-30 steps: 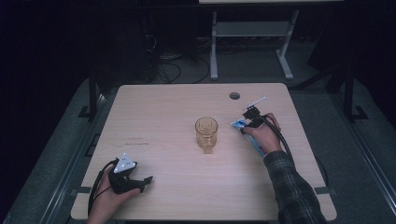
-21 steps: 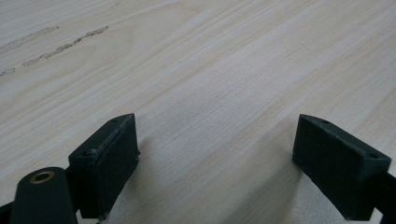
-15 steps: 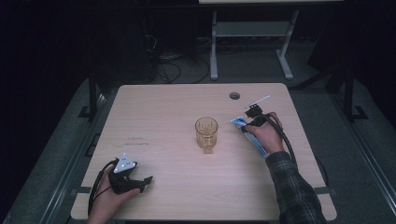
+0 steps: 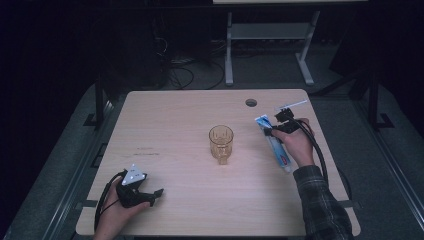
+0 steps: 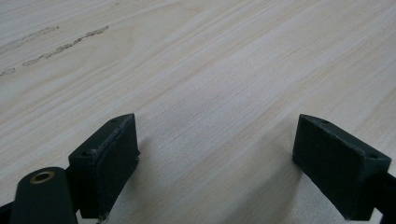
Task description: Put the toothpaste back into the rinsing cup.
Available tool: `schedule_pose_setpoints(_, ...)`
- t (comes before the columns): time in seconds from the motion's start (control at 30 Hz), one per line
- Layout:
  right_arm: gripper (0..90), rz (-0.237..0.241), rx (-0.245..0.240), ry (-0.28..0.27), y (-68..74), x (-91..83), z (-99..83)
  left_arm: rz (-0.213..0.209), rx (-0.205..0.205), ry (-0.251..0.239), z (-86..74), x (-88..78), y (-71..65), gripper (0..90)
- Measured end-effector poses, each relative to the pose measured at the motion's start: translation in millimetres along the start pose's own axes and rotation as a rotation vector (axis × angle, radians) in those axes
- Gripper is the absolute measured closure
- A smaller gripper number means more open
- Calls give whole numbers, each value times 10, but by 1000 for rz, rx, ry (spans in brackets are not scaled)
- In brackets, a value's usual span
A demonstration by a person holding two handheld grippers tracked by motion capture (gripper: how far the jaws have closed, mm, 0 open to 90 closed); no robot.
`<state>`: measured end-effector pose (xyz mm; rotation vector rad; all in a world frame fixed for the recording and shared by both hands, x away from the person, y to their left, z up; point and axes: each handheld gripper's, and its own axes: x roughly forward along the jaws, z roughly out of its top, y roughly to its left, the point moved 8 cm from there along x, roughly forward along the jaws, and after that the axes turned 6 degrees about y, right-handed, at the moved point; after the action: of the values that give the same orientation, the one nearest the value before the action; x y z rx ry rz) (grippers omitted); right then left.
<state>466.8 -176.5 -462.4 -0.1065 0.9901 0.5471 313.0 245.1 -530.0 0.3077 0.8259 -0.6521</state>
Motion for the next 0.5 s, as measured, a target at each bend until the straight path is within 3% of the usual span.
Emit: schedule_pose_setpoints(0.5, 733, 46, 23, -157, 4, -414, -20, 0, 0, 0, 0, 0, 0, 132)
